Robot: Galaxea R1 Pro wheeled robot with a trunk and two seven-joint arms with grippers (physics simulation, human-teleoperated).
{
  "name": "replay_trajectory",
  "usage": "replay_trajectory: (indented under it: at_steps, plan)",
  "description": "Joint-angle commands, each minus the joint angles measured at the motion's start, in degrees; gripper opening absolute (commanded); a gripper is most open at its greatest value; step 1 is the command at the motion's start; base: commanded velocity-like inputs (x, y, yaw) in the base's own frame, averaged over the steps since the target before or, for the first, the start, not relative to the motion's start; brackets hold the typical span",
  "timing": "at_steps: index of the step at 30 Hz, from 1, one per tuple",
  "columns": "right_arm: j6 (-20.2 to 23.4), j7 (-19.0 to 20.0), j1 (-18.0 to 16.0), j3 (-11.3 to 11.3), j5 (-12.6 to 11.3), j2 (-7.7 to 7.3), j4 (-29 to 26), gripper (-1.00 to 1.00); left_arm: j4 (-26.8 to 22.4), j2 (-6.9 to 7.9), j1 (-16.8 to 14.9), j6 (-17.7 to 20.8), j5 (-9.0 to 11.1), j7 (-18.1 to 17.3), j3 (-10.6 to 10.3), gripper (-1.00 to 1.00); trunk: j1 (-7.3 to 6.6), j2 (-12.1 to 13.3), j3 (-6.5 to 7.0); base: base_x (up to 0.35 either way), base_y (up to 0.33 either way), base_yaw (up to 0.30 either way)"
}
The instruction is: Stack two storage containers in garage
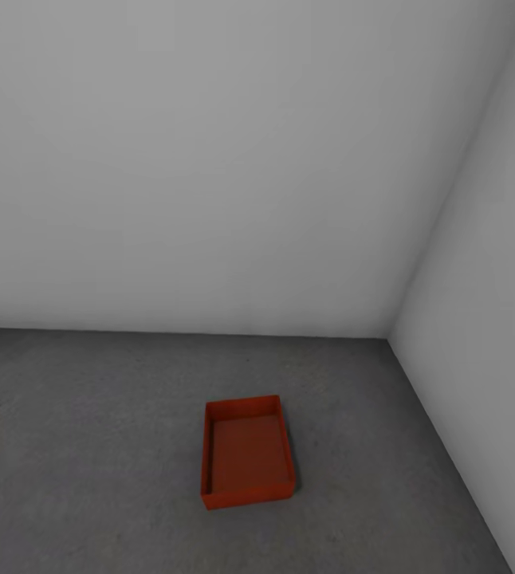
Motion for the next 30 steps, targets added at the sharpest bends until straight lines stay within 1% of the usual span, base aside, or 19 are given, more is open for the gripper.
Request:
replay_trajectory:
  at_steps: [1,5,8,9,10,13,30]
  plan:
    - [-0.2,-0.4,0.1,0.4,0.3,0.04,0.2,1.00,0.0,-0.01,0.0,-0.2,0.2,0.0,0.1,1.00,0.01,0.0,0.04,0.000,0.000,0.000]
    - [-0.2,-0.4,1.2,0.4,0.3,0.27,0.2,1.00,0.0,-0.01,0.0,-0.3,0.2,0.0,0.1,1.00,0.01,0.0,0.40,0.000,0.000,0.000]
    - [-0.1,-0.4,1.5,0.4,0.2,-0.01,0.2,1.00,0.0,-0.01,0.0,-0.3,0.2,0.0,0.1,1.00,0.01,0.0,0.68,0.000,0.000,0.000]
    - [-0.3,-0.4,2.1,0.4,0.2,-0.40,0.2,1.00,0.0,-0.01,0.0,-0.3,0.3,0.0,0.1,1.00,0.01,0.0,0.77,0.000,0.000,0.000]
    - [-0.5,-0.4,3.0,0.4,0.3,-1.65,0.2,1.00,0.0,-0.01,0.0,-0.3,0.3,0.0,0.1,1.00,0.01,0.0,0.86,0.000,0.000,0.000]
    - [-0.5,-0.3,3.2,0.4,0.3,-2.06,0.2,1.00,0.0,-0.01,0.0,-0.4,0.3,0.1,0.1,1.00,0.01,0.0,1.13,0.000,0.000,0.000]
    - [-0.5,-0.4,3.2,0.4,0.4,-2.25,0.2,1.00,0.0,-0.01,0.0,-0.4,0.3,0.1,0.1,1.00,0.01,0.0,2.69,0.000,0.000,0.000]
